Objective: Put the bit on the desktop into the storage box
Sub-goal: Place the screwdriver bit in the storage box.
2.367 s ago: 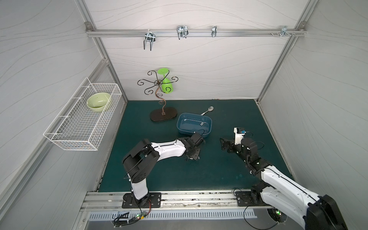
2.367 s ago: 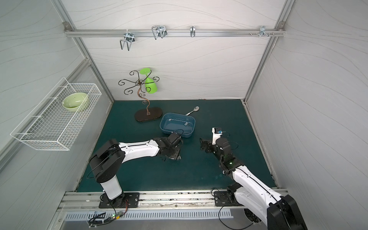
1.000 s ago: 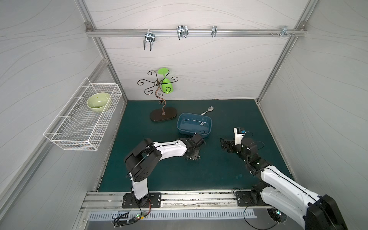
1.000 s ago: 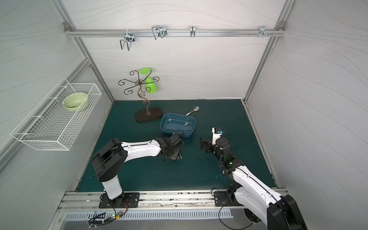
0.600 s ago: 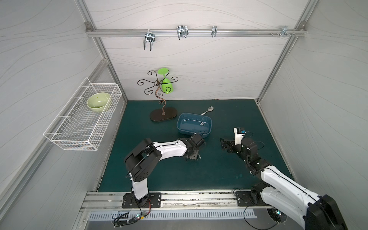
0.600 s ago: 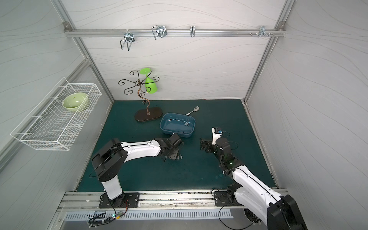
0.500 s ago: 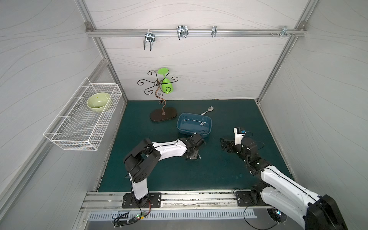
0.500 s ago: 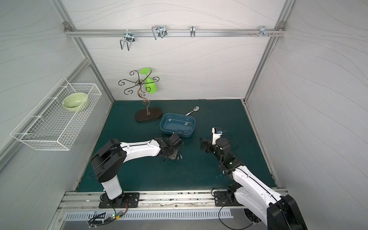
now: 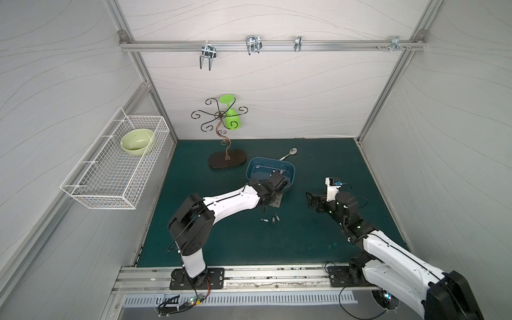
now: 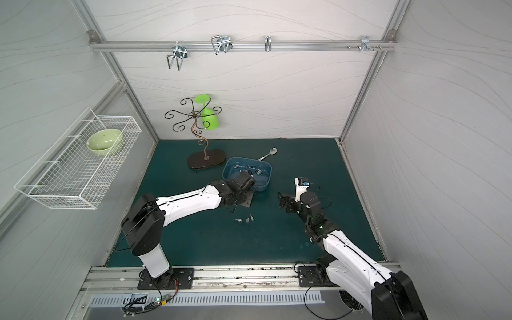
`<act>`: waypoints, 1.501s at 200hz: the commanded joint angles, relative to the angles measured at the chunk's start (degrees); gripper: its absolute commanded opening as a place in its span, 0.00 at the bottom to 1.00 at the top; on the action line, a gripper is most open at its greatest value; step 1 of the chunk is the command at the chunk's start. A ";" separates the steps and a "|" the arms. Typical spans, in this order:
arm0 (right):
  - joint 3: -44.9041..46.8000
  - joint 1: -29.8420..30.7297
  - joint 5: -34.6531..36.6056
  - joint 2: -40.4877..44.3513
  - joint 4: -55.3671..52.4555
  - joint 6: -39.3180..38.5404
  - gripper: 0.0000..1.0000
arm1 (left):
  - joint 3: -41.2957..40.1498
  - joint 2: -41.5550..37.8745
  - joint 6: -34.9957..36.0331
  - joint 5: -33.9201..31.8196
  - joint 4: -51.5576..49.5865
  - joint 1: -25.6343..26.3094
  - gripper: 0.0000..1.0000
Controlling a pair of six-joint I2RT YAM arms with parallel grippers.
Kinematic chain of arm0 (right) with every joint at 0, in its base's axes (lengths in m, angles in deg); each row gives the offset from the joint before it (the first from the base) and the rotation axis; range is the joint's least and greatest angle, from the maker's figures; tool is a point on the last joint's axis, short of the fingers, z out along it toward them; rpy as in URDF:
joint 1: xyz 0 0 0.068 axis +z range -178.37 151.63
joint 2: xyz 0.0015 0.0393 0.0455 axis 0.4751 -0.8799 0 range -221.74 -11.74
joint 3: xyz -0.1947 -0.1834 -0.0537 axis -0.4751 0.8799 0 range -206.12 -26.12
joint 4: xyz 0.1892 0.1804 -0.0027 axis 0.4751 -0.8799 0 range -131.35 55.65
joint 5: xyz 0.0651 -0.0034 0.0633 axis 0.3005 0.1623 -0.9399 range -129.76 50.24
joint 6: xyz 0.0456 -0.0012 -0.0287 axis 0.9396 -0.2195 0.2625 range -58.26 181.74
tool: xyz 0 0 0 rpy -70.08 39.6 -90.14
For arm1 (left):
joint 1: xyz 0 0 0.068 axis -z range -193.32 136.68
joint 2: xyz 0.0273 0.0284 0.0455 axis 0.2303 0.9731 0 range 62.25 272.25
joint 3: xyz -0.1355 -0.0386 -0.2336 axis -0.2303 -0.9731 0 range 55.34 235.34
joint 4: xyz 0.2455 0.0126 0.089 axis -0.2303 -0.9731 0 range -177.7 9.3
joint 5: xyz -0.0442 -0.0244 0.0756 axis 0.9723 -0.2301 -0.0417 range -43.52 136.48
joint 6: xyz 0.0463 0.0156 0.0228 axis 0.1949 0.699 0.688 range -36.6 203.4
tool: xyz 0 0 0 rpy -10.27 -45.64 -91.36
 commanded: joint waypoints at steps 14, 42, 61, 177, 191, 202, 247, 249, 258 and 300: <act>-1.19 -0.34 0.41 0.14 -0.29 -0.14 0.99 | 4.99 1.93 3.48 0.60 3.21 -3.67 0.13; -1.19 -0.34 0.41 0.07 -0.18 -0.10 0.99 | 7.47 4.03 5.84 1.06 5.75 -6.56 0.13; -1.19 -0.34 0.36 0.12 -0.11 -0.20 0.99 | 9.42 5.82 7.00 1.77 7.13 -8.18 0.13; -1.37 -0.34 -0.20 -0.83 0.25 -0.70 0.99 | 14.83 13.33 8.92 3.50 13.31 -12.28 0.19; -1.37 -0.34 -0.37 -0.76 0.31 -0.81 0.99 | 14.88 13.09 8.58 4.09 13.47 -12.74 0.28; -1.33 -0.34 -0.62 -0.83 0.40 -0.90 0.99 | 14.87 12.71 8.48 4.55 13.47 -12.87 0.38; -1.45 -0.34 -1.65 -1.29 0.60 -1.20 0.99 | 14.00 8.62 7.83 4.74 12.22 -12.87 0.51; -1.46 -0.34 -1.80 -1.29 0.58 -1.16 0.99 | 13.75 8.35 7.79 4.73 12.14 -12.93 0.51; -1.46 -0.34 -2.22 -1.29 0.52 -1.22 0.99 | 13.02 7.02 7.41 4.87 11.65 -12.90 0.51; -3.00 0.28 -3.82 -3.42 -2.34 -0.43 0.99 | 5.45 -1.67 3.77 5.04 10.11 -12.91 0.61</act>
